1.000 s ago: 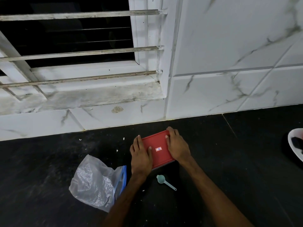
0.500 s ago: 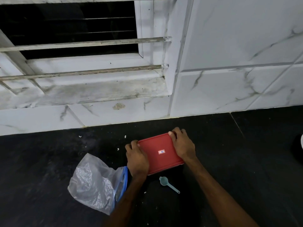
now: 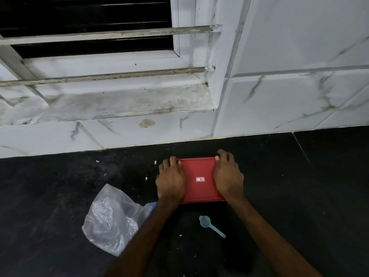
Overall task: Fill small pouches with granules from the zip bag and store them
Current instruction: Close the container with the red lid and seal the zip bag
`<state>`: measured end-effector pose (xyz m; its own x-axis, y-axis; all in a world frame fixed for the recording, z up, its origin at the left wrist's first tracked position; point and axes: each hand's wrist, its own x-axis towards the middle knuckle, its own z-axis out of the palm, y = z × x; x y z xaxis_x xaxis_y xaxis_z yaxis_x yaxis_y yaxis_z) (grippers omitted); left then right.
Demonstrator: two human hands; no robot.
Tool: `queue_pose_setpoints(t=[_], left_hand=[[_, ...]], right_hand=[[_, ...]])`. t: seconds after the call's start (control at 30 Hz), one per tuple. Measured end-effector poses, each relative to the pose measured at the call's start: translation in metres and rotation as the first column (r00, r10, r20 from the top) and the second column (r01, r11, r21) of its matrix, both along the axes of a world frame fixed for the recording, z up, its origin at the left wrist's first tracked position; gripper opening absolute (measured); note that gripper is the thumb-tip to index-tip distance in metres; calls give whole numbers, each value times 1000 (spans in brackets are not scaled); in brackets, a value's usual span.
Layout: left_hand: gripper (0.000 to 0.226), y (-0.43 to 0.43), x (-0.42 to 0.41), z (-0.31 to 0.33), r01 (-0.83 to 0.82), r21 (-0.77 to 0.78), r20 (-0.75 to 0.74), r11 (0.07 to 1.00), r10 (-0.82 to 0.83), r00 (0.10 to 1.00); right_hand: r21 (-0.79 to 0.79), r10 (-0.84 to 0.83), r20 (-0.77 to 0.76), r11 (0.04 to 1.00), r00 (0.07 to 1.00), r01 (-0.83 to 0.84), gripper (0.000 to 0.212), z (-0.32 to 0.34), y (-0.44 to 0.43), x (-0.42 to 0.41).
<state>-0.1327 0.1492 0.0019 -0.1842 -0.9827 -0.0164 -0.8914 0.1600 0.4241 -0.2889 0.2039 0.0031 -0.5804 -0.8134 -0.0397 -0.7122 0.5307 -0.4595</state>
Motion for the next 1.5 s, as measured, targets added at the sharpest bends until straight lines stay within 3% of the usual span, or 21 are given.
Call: queue_pose_setpoints(t=[0.07, 0.13, 0.2, 0.33, 0.47, 0.67, 0.87, 0.97, 1.13, 1.2, 1.27, 1.37, 1.43, 1.5], left_hand=[[47, -4, -3, -1, 214, -98, 84, 972, -207, 975], [58, -2, -3, -3, 465, -125, 232, 877, -430, 873], [65, -3, -2, -4, 554, -62, 286, 830, -517, 807], [74, -6, 0, -3, 561, 13, 271, 828, -543, 795], [77, -10, 0, 0, 567, 49, 215, 822, -563, 798], [78, -6, -2, 0, 544, 5, 236, 839, -530, 815], [74, 5, -2, -3, 500, -73, 306, 863, -458, 835], [74, 21, 2, -6, 428, -78, 293, 900, -389, 873], [76, 10, 2, -5, 436, -53, 220, 898, -416, 882], [76, 4, 0, -4, 453, -41, 203, 891, -436, 877], [77, -4, 0, -3, 474, -40, 196, 880, -458, 867], [76, -8, -2, 2, 494, -49, 214, 868, -474, 854], [75, -8, -1, 0, 471, -43, 219, 881, -452, 865], [75, -4, 0, -1, 419, -61, 215, 906, -398, 892]], right_hand=[[-61, 102, -96, 992, 990, -108, 43, 1, 2, 6], [22, 255, -161, 967, 953, -255, 52, 2, 5, 8], [124, 335, -175, 940, 926, -316, 62, 3, 6, 7], [225, 391, -154, 908, 907, -353, 66, 5, 2, 7], [217, 351, -125, 922, 928, -320, 61, 4, -2, 8], [170, 331, -260, 940, 907, -295, 61, 1, -3, 11], [193, 332, -269, 938, 904, -287, 64, 2, 1, 13], [179, 361, -293, 930, 885, -320, 65, -1, 4, 15], [143, 347, -224, 936, 911, -321, 63, -6, -5, 13], [66, 311, -197, 950, 930, -304, 61, -7, -5, 10], [-149, 218, -71, 963, 973, -227, 53, -3, -6, 10], [-568, 46, 247, 816, 968, 106, 34, 12, 5, 3], [-654, -110, 346, 684, 932, 323, 29, 11, 31, 0], [-621, -223, 353, 671, 909, 406, 30, 2, 71, 0]])
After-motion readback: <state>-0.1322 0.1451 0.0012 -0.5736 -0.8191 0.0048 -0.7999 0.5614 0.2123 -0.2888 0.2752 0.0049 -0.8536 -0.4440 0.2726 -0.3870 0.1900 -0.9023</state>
